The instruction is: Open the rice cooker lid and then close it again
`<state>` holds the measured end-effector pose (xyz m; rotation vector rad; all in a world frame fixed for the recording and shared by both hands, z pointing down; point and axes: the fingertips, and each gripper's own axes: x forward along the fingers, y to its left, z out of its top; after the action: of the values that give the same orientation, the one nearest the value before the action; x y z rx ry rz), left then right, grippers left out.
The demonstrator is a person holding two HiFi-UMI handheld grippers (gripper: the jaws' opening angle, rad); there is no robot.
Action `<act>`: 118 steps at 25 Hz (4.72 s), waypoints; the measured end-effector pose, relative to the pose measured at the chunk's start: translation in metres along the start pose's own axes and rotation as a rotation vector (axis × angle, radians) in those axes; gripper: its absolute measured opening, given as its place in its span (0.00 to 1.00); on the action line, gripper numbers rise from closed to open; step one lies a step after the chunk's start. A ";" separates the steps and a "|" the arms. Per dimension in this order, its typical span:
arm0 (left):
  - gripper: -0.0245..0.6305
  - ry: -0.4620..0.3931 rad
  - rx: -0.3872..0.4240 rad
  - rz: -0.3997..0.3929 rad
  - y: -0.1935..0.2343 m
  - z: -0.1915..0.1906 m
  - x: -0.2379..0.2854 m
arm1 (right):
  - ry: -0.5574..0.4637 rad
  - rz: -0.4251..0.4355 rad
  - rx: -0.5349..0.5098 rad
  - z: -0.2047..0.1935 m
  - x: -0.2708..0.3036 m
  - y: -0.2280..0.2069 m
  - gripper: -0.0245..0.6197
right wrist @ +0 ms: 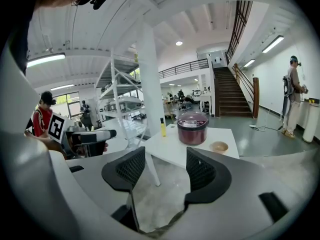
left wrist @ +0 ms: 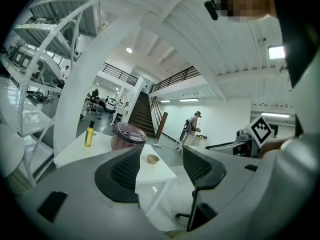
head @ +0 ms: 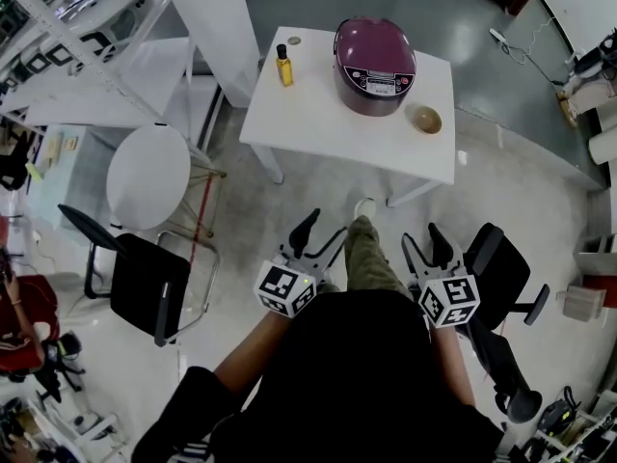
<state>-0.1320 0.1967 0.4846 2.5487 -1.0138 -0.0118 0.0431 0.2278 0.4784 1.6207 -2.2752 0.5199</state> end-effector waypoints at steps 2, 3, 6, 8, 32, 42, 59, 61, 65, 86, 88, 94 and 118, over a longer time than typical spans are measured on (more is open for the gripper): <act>0.42 0.009 -0.002 0.005 0.003 -0.002 0.002 | -0.002 0.012 0.000 0.003 0.007 -0.001 0.39; 0.42 0.012 0.000 0.010 0.005 -0.002 0.003 | -0.005 0.018 0.001 0.004 0.012 -0.002 0.39; 0.42 0.012 0.010 0.036 0.017 0.004 0.012 | -0.010 0.042 0.006 0.009 0.030 -0.008 0.39; 0.42 0.010 0.018 0.060 0.027 0.011 0.020 | -0.012 0.057 0.013 0.013 0.044 -0.013 0.39; 0.42 0.093 0.137 -0.016 0.057 0.071 0.259 | -0.067 0.054 0.072 0.094 0.186 -0.190 0.39; 0.42 0.069 0.144 0.025 0.072 0.085 0.307 | -0.093 0.053 0.076 0.112 0.212 -0.235 0.39; 0.39 0.028 0.150 0.080 0.100 0.106 0.333 | -0.093 0.093 0.036 0.134 0.252 -0.244 0.39; 0.39 0.022 0.140 0.077 0.105 0.107 0.334 | -0.087 0.097 0.028 0.136 0.258 -0.243 0.39; 0.40 0.005 0.168 0.048 0.114 0.118 0.332 | -0.074 0.100 0.006 0.142 0.278 -0.231 0.39; 0.40 -0.022 0.093 0.011 0.179 0.146 0.320 | -0.035 0.186 -0.007 0.182 0.334 -0.163 0.14; 0.40 -0.021 0.100 0.003 0.185 0.142 0.321 | -0.030 0.168 -0.015 0.183 0.342 -0.163 0.09; 0.40 -0.032 0.099 -0.004 0.199 0.141 0.318 | 0.024 0.156 -0.047 0.172 0.366 -0.156 0.04; 0.40 0.002 0.046 -0.059 0.252 0.143 0.298 | 0.303 -0.014 -0.061 0.095 0.427 -0.170 0.04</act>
<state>-0.0995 -0.2181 0.4852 2.6191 -0.9478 -0.0024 0.0647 -0.2244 0.6025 1.4196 -2.0360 0.6385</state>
